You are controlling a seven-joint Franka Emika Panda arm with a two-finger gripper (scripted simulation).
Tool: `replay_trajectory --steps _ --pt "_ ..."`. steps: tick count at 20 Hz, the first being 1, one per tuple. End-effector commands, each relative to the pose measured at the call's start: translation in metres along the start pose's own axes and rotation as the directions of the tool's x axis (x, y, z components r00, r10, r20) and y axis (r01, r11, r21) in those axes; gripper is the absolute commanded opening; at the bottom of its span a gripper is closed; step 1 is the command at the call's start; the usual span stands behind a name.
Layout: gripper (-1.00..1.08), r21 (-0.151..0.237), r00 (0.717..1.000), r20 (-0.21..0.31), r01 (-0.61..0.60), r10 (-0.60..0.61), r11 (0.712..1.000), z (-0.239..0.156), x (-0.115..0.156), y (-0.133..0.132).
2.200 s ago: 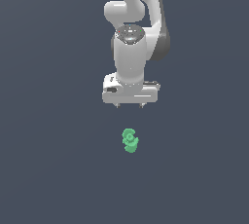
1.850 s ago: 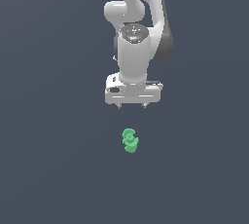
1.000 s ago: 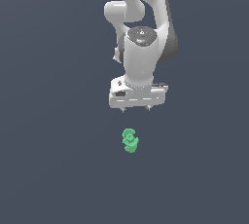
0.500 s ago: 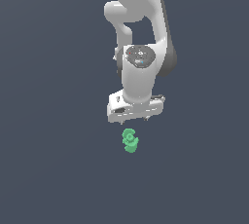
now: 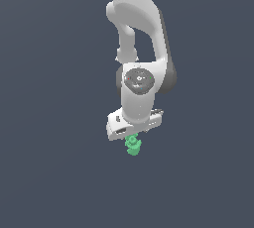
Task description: Pick up the object and move it to a goal position.
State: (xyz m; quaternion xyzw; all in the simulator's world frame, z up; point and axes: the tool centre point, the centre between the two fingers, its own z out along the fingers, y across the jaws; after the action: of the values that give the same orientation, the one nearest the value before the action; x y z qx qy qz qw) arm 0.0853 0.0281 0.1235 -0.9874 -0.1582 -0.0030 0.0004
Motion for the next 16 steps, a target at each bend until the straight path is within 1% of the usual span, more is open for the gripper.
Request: replay_trajectory --steps 1,10,16 --pt "1.0 0.0 1.0 0.003 0.019 -0.019 1.0 0.005 0.004 0.003" --pt "1.0 0.0 0.999 0.006 0.033 -0.033 0.999 0.012 0.006 0.006" --pt "1.0 0.0 0.999 0.006 0.034 -0.034 0.999 0.037 0.006 0.006"
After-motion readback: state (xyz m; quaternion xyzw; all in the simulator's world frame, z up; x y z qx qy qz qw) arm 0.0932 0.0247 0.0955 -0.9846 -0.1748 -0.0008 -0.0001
